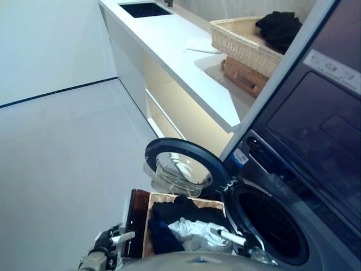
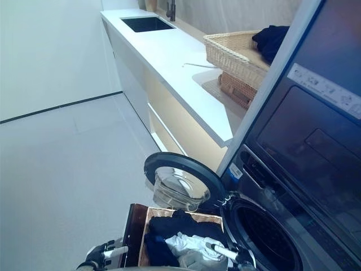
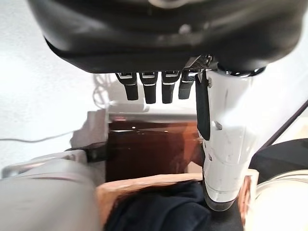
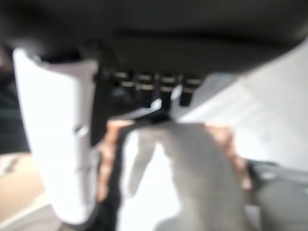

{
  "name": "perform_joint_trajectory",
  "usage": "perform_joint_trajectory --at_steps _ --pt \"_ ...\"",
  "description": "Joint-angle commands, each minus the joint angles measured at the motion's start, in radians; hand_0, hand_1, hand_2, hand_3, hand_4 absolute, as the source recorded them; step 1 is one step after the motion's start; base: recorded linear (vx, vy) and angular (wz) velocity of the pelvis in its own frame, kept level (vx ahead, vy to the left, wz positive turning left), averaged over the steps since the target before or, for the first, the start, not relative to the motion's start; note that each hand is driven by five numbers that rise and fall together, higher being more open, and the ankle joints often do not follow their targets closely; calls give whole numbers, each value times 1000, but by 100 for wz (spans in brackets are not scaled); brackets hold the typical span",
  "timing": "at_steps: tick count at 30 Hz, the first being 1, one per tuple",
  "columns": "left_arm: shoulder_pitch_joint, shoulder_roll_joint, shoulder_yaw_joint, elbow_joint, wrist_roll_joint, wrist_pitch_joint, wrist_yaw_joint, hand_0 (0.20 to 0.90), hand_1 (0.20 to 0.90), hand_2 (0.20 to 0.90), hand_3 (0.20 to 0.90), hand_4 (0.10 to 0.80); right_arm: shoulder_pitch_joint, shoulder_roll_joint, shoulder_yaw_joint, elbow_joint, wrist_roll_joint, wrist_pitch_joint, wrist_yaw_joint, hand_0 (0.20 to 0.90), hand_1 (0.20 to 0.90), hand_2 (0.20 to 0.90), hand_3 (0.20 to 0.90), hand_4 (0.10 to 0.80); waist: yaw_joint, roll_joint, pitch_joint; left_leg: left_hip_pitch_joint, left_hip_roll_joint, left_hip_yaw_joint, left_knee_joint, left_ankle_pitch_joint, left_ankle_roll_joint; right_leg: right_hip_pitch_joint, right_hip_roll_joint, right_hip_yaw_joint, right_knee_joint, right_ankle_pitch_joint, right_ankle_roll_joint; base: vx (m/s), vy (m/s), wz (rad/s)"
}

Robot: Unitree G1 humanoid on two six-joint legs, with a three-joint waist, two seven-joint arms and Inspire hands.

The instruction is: Pick up the clothes and place them into the washing machine

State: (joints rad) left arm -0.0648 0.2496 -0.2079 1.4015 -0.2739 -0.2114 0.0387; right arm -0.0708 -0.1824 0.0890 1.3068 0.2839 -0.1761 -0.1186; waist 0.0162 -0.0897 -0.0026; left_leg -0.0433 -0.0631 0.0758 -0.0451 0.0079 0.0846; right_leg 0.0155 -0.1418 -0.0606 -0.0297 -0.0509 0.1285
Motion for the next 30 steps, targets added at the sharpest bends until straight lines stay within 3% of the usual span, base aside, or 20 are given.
perform_joint_trajectory --at_steps 1,3,11,15,21,24,30 --pt "-28 -2 29 0 -5 -55 24 900 900 900 900 800 -75 -64 10 -42 2 -66 -50 900 900 900 900 800 23 1 4 -94 11 -29 134 -66 -55 26 65 -19 22 25 -39 8 144 -14" --pt "-22 -8 16 -9 -19 -65 36 900 900 900 900 800 -132 -63 52 -99 -40 -73 -72 900 900 900 900 800 36 10 13 -108 -5 -40 134 -71 -40 0 52 -10 43 34 -26 2 141 -12" --pt "-39 -1 0 13 20 -29 38 900 900 900 900 800 -214 -45 162 5 -217 7 -102 900 900 900 900 800 61 4 5 -112 -17 -49 107 -67 -32 -11 36 -17 25 55 -16 12 49 -2" --pt "-42 11 6 4 31 -43 48 900 900 900 900 800 -210 -47 218 -82 -295 -10 -111 900 900 900 900 800 60 3 1 -103 -17 -43 106 -71 -32 -6 32 -17 18 58 -14 13 31 -8" --pt "-36 29 26 -33 48 -63 43 900 900 900 900 800 -201 -153 359 -173 -578 -25 -99 900 900 900 900 800 48 -2 7 -97 -12 -40 116 -75 -37 -12 37 -9 34 49 -17 -35 -6 -6" --pt "-56 36 20 -60 63 -69 36 900 900 900 900 800 -227 -261 445 -226 -775 -24 -101 900 900 900 900 800 42 -9 29 -115 -8 -38 146 -81 -44 -27 44 -12 41 41 -23 -82 -49 0" --pt "-85 30 -5 -79 60 -72 31 900 900 900 900 800 -262 -330 492 -212 -876 -26 -116 900 900 900 900 800 33 -3 65 -148 -2 -46 154 -67 -53 -60 50 -18 44 46 -33 -97 -45 7"
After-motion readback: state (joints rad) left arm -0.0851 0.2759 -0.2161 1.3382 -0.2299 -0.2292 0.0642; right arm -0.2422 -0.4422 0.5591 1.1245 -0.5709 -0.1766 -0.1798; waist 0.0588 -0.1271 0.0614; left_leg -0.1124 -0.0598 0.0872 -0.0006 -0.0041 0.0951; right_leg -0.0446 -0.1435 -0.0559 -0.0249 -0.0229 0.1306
